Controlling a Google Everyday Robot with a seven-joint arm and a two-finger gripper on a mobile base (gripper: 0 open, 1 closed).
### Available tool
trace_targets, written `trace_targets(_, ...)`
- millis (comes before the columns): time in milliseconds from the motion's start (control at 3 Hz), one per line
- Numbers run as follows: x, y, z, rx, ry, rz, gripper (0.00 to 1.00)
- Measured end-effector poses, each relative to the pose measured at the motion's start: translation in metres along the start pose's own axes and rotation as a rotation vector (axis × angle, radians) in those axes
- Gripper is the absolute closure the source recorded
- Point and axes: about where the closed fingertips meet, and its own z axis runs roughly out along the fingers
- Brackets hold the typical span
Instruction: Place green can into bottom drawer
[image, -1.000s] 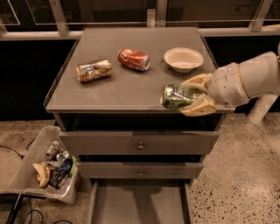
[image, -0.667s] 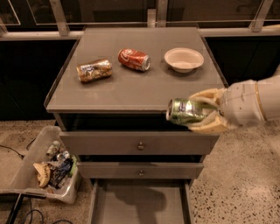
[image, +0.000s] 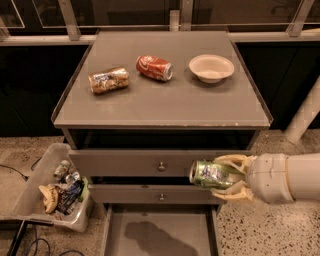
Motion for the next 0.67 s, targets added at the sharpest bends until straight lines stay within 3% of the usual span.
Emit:
trace_targets(333,0.038,0.011,0.04,-0.003,0.01,0.04,1.0)
trace_targets(667,0.071,0.006,0.09,-0.033,-0.01,0.071,1.0)
